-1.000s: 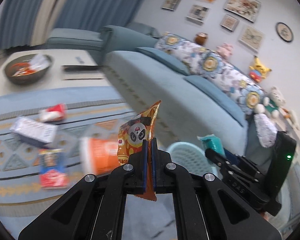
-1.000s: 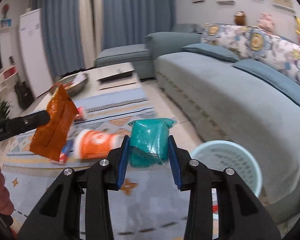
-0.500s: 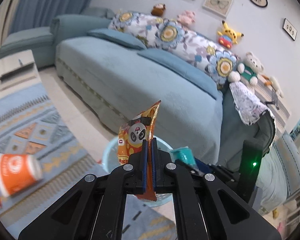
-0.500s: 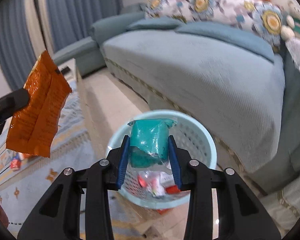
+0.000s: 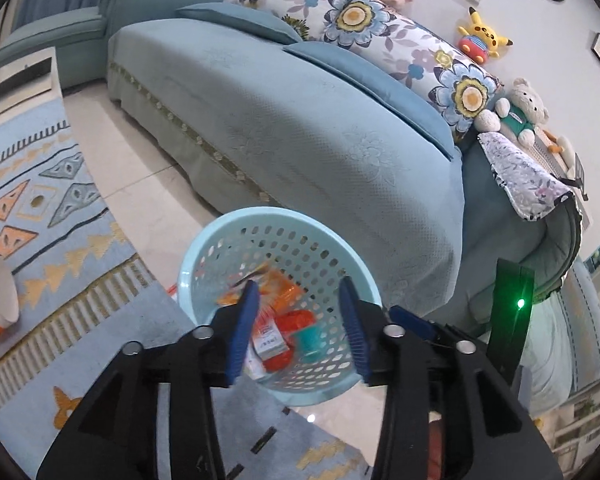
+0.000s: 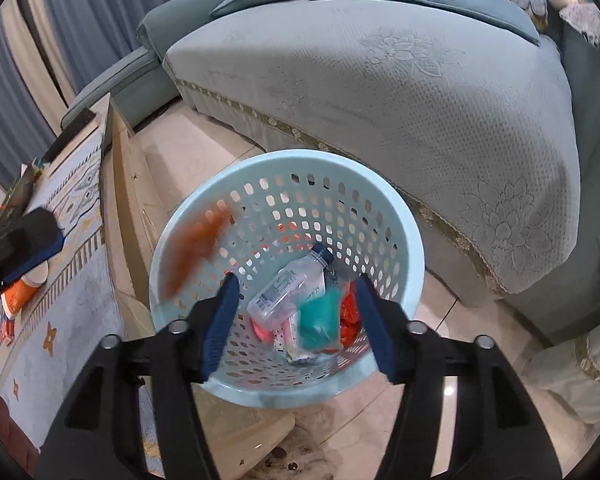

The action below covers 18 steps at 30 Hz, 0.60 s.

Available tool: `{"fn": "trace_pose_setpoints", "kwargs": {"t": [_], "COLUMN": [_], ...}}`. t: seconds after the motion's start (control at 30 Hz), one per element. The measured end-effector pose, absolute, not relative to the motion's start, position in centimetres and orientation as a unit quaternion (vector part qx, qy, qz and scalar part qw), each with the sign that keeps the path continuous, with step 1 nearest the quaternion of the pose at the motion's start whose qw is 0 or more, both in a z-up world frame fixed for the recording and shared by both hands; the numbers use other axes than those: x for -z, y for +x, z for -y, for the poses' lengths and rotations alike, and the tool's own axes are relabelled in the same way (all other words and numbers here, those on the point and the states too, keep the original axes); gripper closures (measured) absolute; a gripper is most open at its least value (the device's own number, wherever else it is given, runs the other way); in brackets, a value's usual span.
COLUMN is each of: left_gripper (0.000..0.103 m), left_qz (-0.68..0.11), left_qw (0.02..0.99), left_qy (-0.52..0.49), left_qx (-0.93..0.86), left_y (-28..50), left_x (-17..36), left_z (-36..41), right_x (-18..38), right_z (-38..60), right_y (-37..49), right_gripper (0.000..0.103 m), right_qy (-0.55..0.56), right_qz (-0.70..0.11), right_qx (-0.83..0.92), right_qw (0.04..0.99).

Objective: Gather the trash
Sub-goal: 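Move back to the rug and grasp the red tiger card box with left tool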

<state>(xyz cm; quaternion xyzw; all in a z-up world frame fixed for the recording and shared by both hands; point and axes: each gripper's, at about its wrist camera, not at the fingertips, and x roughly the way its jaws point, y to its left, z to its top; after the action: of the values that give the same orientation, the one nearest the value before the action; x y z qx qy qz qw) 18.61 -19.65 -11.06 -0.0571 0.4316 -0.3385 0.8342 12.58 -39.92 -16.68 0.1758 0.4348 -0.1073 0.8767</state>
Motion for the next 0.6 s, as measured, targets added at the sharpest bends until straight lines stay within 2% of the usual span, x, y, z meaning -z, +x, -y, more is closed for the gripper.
{"fn": "trace_pose_setpoints", "kwargs": {"t": [0.33, 0.5, 0.6], "left_gripper": [0.057, 0.057, 0.051], "left_qz": [-0.398, -0.366, -0.356], "left_qw": [0.866, 0.895, 0.911], "left_qy": [-0.067, -0.072, -0.078], "left_qx": [0.297, 0.244, 0.196], "left_y": [16.9, 16.1, 16.0], "left_x": [7.8, 5.1, 4.2], "left_z": [13.0, 6.4, 1.3], "right_x": [12.1, 8.9, 7.4], "right_z": [35.7, 30.4, 26.3], "right_y": [12.2, 12.9, 13.5], "right_gripper": [0.046, 0.046, 0.046], "right_qy": [0.147, 0.105, 0.07], "right_qz": [-0.396, -0.366, -0.352], "right_qx": [0.061, 0.011, -0.027], "right_qw": [0.904, 0.925, 0.933]}}
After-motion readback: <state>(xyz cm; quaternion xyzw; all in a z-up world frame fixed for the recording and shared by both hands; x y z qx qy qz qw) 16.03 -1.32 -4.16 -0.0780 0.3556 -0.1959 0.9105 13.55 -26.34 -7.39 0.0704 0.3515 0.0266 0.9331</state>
